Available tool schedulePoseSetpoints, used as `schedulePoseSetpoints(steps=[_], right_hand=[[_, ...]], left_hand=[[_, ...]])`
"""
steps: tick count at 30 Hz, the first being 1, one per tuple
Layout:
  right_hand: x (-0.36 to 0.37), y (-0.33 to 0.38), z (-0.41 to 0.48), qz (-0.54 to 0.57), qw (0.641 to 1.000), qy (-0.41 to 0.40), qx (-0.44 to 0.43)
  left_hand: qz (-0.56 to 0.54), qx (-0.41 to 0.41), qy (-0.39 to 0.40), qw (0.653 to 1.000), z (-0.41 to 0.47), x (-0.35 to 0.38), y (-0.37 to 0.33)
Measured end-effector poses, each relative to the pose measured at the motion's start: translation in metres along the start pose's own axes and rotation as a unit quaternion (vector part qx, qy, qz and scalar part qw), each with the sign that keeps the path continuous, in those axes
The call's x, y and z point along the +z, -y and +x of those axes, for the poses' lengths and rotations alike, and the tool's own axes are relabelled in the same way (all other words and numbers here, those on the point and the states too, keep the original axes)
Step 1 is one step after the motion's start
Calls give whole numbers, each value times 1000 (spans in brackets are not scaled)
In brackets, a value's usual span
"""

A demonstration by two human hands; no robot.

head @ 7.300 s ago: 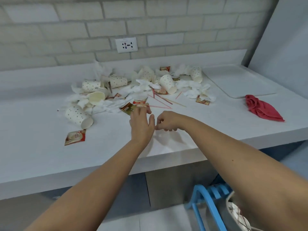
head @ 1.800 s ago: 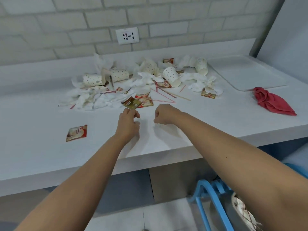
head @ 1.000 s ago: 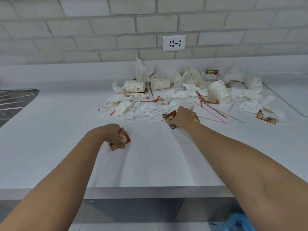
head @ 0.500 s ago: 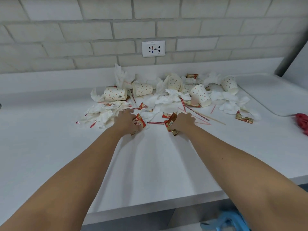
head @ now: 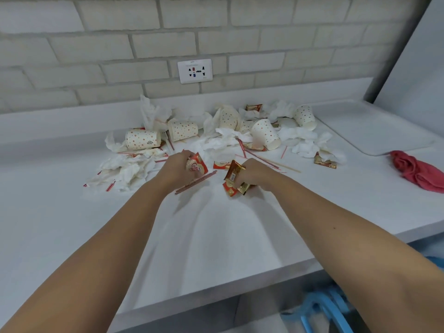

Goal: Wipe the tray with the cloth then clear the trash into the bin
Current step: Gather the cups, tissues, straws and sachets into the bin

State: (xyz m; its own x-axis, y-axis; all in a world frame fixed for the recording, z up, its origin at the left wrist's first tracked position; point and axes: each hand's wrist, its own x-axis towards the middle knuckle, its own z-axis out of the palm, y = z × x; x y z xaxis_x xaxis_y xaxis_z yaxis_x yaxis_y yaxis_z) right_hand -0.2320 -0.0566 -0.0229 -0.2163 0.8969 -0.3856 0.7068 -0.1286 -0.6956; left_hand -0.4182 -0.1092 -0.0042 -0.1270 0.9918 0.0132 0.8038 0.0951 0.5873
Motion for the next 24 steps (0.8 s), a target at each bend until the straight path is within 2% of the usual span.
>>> schedulePoseSetpoints(steps=[6, 10, 20, 24], right_hand=[[-44, -14, -45, 98, 993, 44, -49], [-74, -45, -73, 78, 996, 18, -48], [-159, -146, -161, 23, 998, -62, -9], [-177, -192, -192, -7, 995, -97, 22]], left_hand=[[-24, 25, -40, 999, -15, 16, -37], [-59, 58, -58, 995, -28, 44, -85], [-186, 193, 49, 962, -79, 138, -209], [-164, 200, 108, 960, -101, 187, -254]])
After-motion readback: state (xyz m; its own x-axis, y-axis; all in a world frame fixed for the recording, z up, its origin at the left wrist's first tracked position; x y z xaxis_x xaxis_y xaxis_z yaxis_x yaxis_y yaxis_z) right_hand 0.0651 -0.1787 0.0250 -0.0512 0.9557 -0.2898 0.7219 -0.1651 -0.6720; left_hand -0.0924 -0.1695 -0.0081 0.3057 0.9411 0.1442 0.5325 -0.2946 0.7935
